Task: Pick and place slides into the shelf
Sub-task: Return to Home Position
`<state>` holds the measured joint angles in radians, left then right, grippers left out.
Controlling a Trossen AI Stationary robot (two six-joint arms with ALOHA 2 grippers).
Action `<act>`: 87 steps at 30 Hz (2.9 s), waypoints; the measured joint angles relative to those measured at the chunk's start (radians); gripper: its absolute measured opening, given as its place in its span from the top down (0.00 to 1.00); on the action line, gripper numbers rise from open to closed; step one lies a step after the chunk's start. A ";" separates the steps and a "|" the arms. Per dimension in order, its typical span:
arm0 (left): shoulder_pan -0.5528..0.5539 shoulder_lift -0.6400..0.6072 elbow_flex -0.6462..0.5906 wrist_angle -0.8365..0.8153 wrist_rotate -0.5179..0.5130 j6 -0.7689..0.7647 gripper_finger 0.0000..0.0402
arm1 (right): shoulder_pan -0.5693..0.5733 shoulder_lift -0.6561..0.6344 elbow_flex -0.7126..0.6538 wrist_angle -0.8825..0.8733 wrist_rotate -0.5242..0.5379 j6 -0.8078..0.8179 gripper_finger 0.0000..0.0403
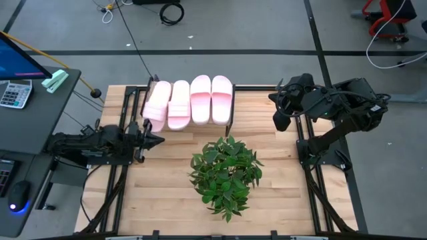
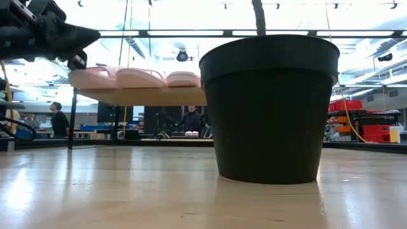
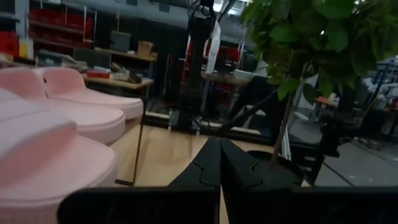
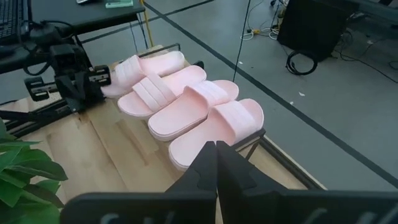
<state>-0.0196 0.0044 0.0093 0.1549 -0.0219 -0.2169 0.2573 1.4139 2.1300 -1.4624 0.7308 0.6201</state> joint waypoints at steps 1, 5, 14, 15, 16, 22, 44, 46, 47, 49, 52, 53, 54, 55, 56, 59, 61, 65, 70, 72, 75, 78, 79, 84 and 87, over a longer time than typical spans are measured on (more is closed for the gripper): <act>0.000 0.000 0.000 0.003 0.000 0.014 0.99 | 0.000 0.000 0.000 0.000 0.004 0.000 1.00; 0.000 0.000 0.000 0.003 0.001 0.027 0.99 | 0.000 0.000 0.000 0.000 0.016 0.012 1.00; 0.000 0.000 0.000 0.004 0.001 0.169 0.99 | 0.000 0.000 0.000 -0.001 0.018 0.032 1.00; 0.000 0.000 0.000 0.004 0.002 0.169 0.99 | 0.000 0.000 0.000 -0.001 0.018 0.034 1.00; 0.000 0.000 0.000 0.002 0.002 0.169 0.99 | 0.000 0.000 0.000 -0.001 0.018 0.034 1.00; 0.000 0.000 0.000 -0.002 0.001 0.176 0.94 | 0.001 -0.003 0.000 -0.003 0.018 0.034 1.00; 0.000 0.001 0.000 -0.003 0.001 0.177 0.93 | 0.296 -0.414 -0.371 -0.015 0.242 0.049 1.00; 0.000 0.001 0.000 -0.003 0.001 0.177 0.93 | 0.315 -0.515 -0.486 0.087 0.232 -0.012 1.00; 0.000 0.001 0.000 -0.003 0.001 0.177 0.92 | 0.326 -0.570 -0.547 0.148 0.228 -0.047 1.00; 0.000 0.001 0.000 -0.003 0.001 0.177 0.91 | 0.348 -0.682 -0.679 0.282 0.220 -0.128 1.00; 0.000 0.001 0.000 -0.003 0.001 0.177 0.90 | 0.366 -0.846 -0.881 0.486 0.204 -0.234 1.00; 0.000 0.001 0.000 -0.003 0.001 0.177 0.90 | 0.368 -0.900 -0.949 0.549 0.200 -0.268 1.00; 0.000 0.001 0.000 -0.002 0.001 0.177 0.90 | 0.368 -0.953 -1.016 0.619 0.196 -0.301 1.00; 0.000 0.001 0.000 -0.003 0.001 0.177 0.90 | 0.368 -1.006 -1.081 0.693 0.194 -0.332 1.00; 0.000 0.001 0.000 -0.002 0.001 0.177 0.90 | 0.368 -1.058 -1.146 0.767 0.187 -0.362 1.00; 0.000 0.001 0.000 -0.003 0.001 0.177 0.91 | 0.368 -1.200 -1.335 0.996 0.163 -0.456 1.00; 0.000 0.001 0.000 -0.003 0.001 0.177 0.92 | 0.367 -1.280 -1.442 1.121 0.151 -0.503 1.00; 0.000 0.001 0.000 -0.002 0.001 0.177 0.94 | 0.367 -1.404 -1.593 1.259 0.146 -0.535 1.00; 0.000 0.002 0.000 -0.003 0.000 0.177 0.94 | 0.352 -1.403 -1.647 1.283 0.123 -0.531 1.00; 0.000 0.002 0.000 0.001 0.001 0.178 0.93 | 0.338 -1.397 -1.659 1.278 0.116 -0.521 1.00; 0.000 0.002 0.000 0.001 0.000 0.177 0.91 | 0.305 -1.400 -1.669 1.305 0.061 -0.486 1.00; 0.000 0.002 0.000 0.002 0.000 0.177 0.90 | 0.275 -1.397 -1.697 1.335 0.007 -0.469 1.00; 0.000 0.002 0.000 0.002 0.000 0.177 0.90 | 0.264 -1.396 -1.709 1.345 -0.014 -0.461 1.00; 0.000 0.002 0.000 0.002 0.000 0.177 0.91 | 0.198 -1.390 -1.802 1.425 -0.088 -0.401 1.00; 0.000 0.002 0.000 0.003 0.000 0.177 0.92 | 0.147 -1.389 -1.856 1.464 -0.131 -0.354 1.00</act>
<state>-0.0196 0.0063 0.0093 0.1575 -0.0217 -0.0399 0.4041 0.0246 0.2744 0.0014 0.5998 0.2657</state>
